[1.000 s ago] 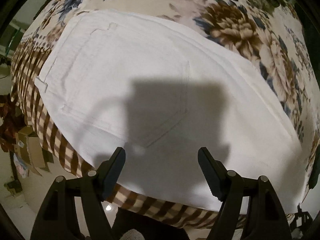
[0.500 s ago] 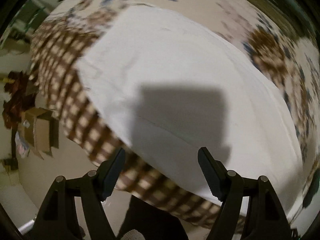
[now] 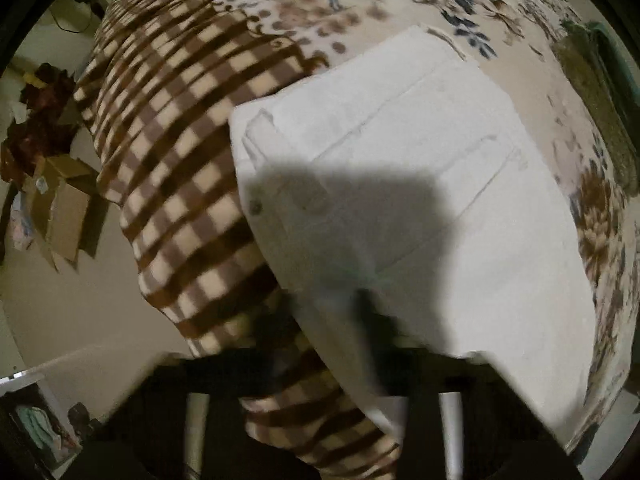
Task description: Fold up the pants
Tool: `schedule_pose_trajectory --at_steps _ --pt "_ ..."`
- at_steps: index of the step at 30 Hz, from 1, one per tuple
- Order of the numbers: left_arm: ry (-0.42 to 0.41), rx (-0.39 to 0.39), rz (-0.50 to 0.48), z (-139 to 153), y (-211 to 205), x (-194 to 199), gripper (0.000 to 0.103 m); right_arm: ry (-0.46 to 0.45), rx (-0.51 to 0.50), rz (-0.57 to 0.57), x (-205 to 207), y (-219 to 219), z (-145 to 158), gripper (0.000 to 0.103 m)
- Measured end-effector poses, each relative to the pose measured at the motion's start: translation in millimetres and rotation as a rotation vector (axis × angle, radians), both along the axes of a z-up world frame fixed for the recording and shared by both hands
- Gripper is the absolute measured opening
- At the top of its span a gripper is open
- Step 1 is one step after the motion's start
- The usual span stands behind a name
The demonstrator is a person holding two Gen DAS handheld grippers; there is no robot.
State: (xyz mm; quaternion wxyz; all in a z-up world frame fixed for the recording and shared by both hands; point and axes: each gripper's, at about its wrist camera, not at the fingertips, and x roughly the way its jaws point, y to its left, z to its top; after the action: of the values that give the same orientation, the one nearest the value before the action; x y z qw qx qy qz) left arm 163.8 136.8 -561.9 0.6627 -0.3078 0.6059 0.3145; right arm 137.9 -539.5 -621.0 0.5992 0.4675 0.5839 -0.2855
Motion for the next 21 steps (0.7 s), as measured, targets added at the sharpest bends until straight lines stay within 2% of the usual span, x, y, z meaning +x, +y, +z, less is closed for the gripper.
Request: schedule_pose_trajectory --at_steps 1,6,11,13,14,15,17,18,19,20,21 --pt "-0.005 0.031 -0.002 3 2 0 0.003 0.005 -0.009 0.013 5 3 3 0.002" --pt "-0.015 0.076 0.032 19 25 -6 0.003 0.032 -0.029 0.068 0 1 21 0.002" --pt "0.015 0.055 -0.009 17 29 -11 0.004 0.028 0.028 0.105 4 -2 3 0.004" --pt "-0.012 0.029 -0.076 23 13 -10 0.005 -0.008 0.05 0.096 -1 -9 2 0.008" --pt "-0.022 0.027 -0.103 22 -2 -3 0.006 -0.026 0.04 0.085 -4 -14 5 0.023" --pt "-0.033 0.025 -0.162 27 -16 2 0.01 -0.058 0.02 0.068 -10 -20 9 0.04" --pt "-0.046 0.027 -0.262 34 -48 10 0.024 -0.119 -0.018 0.017 -22 -38 16 0.048" --pt "-0.054 0.033 -0.338 37 -70 17 0.05 -0.144 -0.037 -0.013 -27 -49 17 0.05" --pt "-0.063 0.028 -0.381 37 -84 20 0.082 -0.162 -0.052 -0.039 -31 -58 16 0.051" --pt "-0.077 0.018 -0.436 38 -105 25 0.09 -0.177 -0.071 -0.072 -35 -72 14 0.051" --pt "-0.086 0.01 -0.489 36 -125 30 0.091 -0.182 -0.086 -0.101 -38 -83 12 0.051"
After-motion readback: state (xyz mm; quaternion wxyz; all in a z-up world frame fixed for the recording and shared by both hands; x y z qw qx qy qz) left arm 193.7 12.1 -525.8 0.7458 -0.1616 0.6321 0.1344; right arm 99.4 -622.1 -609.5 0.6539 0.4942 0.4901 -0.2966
